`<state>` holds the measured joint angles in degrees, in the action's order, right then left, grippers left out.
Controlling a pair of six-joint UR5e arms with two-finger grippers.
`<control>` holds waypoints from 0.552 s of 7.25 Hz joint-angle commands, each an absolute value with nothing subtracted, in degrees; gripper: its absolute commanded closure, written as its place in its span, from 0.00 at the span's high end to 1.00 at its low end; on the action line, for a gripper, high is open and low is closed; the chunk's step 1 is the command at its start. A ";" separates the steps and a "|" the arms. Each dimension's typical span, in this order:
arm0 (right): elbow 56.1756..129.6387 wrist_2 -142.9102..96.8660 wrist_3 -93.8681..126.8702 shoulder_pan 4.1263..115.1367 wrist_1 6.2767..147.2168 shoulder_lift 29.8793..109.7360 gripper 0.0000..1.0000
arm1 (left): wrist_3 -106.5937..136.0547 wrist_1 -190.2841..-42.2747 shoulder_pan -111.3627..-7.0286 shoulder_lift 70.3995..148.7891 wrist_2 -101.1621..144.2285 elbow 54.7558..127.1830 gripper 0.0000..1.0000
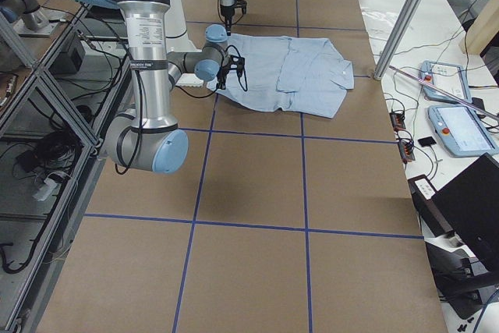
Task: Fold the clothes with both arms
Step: 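Grasp the hem corners nearest the robot with both grippers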
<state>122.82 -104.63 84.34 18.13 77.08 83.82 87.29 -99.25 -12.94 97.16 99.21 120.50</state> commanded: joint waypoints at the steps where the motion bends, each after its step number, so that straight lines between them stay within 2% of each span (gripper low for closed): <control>1: 122.78 -109.06 83.85 22.75 77.08 83.93 0.00 | 83.62 -99.23 -14.49 96.15 101.34 121.73 0.00; 4: 122.87 -110.39 83.50 24.25 76.99 83.85 0.00 | 81.13 -99.32 -16.26 96.15 101.25 121.64 0.00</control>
<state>122.83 -109.86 83.55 23.58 77.02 83.92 82.03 -99.29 -15.54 96.18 101.21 121.63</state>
